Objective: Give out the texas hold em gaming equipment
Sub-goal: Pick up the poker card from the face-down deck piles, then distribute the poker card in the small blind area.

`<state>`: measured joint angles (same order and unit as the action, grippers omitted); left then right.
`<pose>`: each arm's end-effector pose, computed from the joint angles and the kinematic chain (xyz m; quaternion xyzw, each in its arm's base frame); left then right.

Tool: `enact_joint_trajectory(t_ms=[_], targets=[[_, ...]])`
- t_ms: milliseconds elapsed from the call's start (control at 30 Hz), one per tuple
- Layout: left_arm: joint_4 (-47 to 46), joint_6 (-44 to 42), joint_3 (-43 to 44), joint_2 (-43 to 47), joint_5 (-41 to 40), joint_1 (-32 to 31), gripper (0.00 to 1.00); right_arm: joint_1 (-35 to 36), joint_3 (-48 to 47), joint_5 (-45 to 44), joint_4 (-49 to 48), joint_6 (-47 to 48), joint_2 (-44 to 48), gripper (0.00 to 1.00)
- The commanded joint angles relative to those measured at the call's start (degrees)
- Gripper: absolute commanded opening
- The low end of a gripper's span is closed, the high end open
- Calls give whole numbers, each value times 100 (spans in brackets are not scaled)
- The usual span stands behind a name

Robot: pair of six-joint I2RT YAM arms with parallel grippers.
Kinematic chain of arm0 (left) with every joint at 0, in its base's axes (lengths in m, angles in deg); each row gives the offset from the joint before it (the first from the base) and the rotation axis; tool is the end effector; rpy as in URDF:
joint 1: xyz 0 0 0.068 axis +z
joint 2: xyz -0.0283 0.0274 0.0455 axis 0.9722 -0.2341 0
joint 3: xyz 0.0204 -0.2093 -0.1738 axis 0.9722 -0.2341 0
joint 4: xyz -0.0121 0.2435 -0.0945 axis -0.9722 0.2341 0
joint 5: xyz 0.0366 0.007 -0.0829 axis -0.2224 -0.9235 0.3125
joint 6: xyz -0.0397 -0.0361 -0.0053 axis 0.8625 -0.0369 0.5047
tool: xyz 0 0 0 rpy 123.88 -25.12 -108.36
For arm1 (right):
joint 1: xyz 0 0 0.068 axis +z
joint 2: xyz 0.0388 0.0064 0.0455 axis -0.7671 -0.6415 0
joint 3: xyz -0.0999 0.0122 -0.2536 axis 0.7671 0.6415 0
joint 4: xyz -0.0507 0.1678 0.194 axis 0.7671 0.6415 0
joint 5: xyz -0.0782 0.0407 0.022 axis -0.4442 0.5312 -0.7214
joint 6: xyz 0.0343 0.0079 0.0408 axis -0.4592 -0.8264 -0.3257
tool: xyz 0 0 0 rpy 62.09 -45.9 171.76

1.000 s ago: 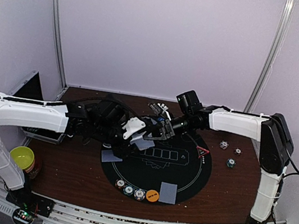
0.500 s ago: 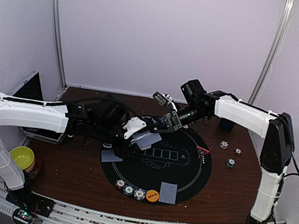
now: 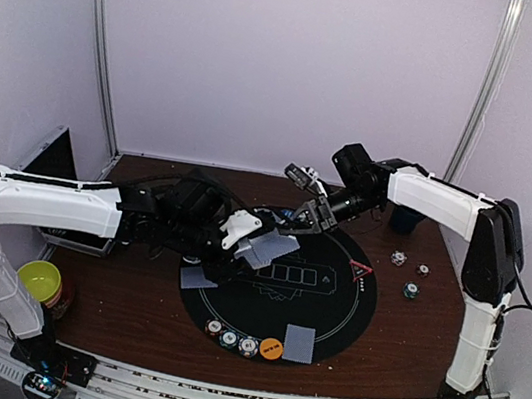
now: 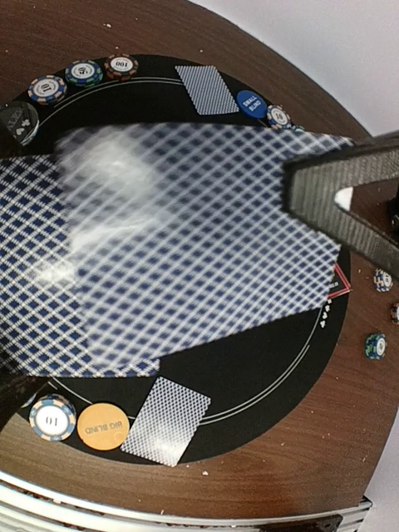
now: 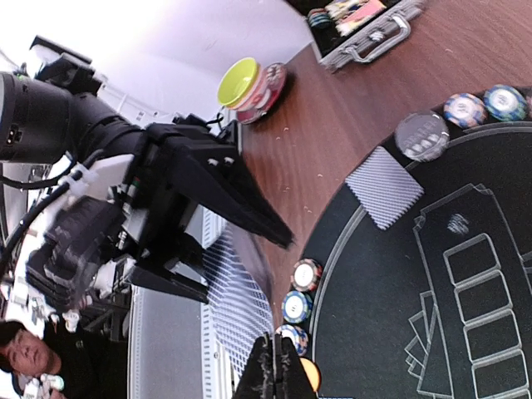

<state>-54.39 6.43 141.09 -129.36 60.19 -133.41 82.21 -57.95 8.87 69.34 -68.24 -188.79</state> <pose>0.1848 -0.2868 0.2590 0.4553 0.7922 -0.2041 0.3514 0.3388 0.2522 0.2710 -0.4226 0.6849 0.5875 0.0850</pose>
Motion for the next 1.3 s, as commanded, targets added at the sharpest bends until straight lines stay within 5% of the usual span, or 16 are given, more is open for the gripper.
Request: enact_joint_trajectory(t_ms=[0, 133, 233, 733, 1267], targets=[[-285, 4, 55, 118, -74, 17, 60, -432, 1048, 111, -2233, -1947, 669, 0], [-297, 27, 55, 95, -109, 15, 60, -770, 2375, -492, -5499, -4192, 1315, 0], [-313, 45, 55, 97, -143, 17, 60, -873, 2919, -1272, -6467, -4828, 1453, 0], [-326, 31, 46, 283, -319, 23, 60, -790, 1964, -3520, -6988, -5775, -150, 0], [-319, -10, 37, 382, -399, 23, 60, -390, -186, -3897, -5962, -5367, -2210, 0]])
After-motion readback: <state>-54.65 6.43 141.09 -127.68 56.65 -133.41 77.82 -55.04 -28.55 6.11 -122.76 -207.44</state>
